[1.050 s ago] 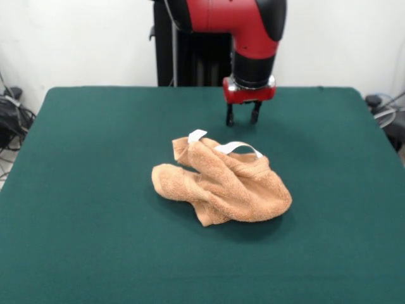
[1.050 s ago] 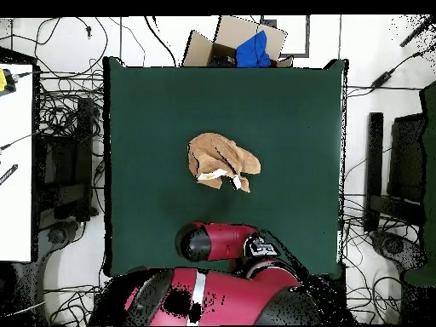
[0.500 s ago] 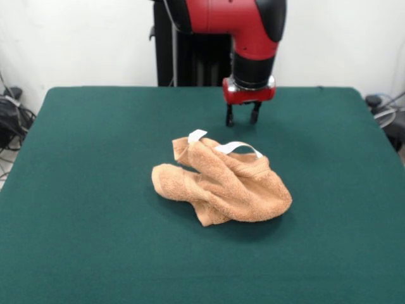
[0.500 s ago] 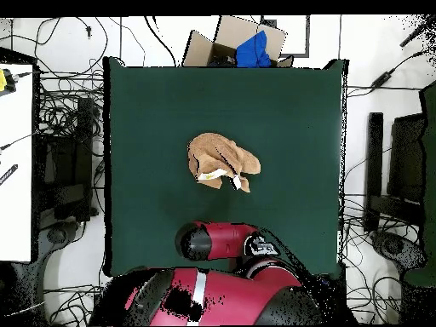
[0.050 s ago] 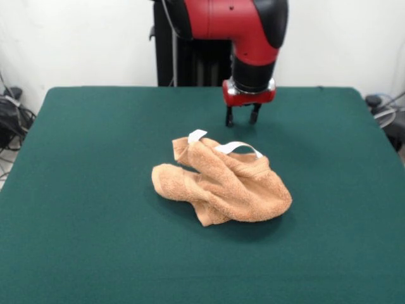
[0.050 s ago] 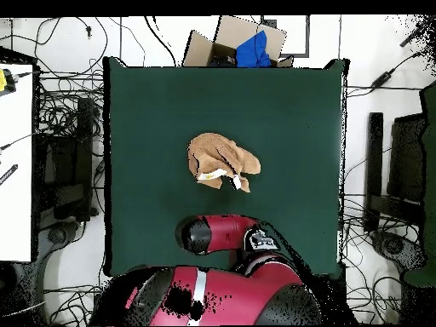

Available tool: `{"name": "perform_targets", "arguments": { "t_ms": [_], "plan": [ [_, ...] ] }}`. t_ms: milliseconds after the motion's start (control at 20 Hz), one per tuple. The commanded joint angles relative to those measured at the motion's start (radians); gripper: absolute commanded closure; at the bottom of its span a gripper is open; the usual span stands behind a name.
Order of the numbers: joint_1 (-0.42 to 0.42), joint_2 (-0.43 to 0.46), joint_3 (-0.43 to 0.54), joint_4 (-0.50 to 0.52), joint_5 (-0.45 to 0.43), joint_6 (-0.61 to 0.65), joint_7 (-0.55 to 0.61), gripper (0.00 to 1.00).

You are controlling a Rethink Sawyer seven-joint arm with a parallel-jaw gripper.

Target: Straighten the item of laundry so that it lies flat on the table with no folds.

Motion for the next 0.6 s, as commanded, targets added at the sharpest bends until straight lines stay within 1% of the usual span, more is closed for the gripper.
{"name": "perform_targets", "arguments": {
  "t_ms": [50, 200, 600],
  "plan": [
    [-0.028, 0.150, 0.073, -0.274, 0.033, -0.029, 0.091, 0.00],
    [-0.035, 0.158, 0.080, -0.297, 0.023, -0.016, 0.088, 0.00],
    [-0.044, 0.167, 0.088, -0.310, -0.002, -0.017, 0.100, 0.00]
  ]
}}
